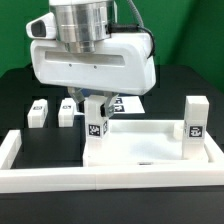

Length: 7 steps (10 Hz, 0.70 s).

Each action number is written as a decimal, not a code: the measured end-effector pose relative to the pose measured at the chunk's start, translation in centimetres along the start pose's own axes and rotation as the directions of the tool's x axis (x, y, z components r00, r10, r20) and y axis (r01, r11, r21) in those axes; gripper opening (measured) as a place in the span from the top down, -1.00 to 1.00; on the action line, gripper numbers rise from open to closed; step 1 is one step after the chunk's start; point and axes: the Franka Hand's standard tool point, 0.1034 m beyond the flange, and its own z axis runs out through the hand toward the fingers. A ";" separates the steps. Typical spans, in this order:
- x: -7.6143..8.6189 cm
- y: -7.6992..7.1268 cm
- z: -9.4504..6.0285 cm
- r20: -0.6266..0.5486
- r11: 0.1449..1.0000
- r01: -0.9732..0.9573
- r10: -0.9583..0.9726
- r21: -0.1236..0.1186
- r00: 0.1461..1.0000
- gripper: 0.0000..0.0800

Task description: Assemble desk

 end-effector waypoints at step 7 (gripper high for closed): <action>-2.0 -2.7 -3.1 -0.010 0.999 -0.019 0.020 0.029 1.000 -0.62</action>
Offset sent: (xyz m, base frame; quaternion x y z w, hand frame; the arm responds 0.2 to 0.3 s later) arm 0.0048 0.0194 0.0427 -0.0765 0.0514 -0.1712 0.9809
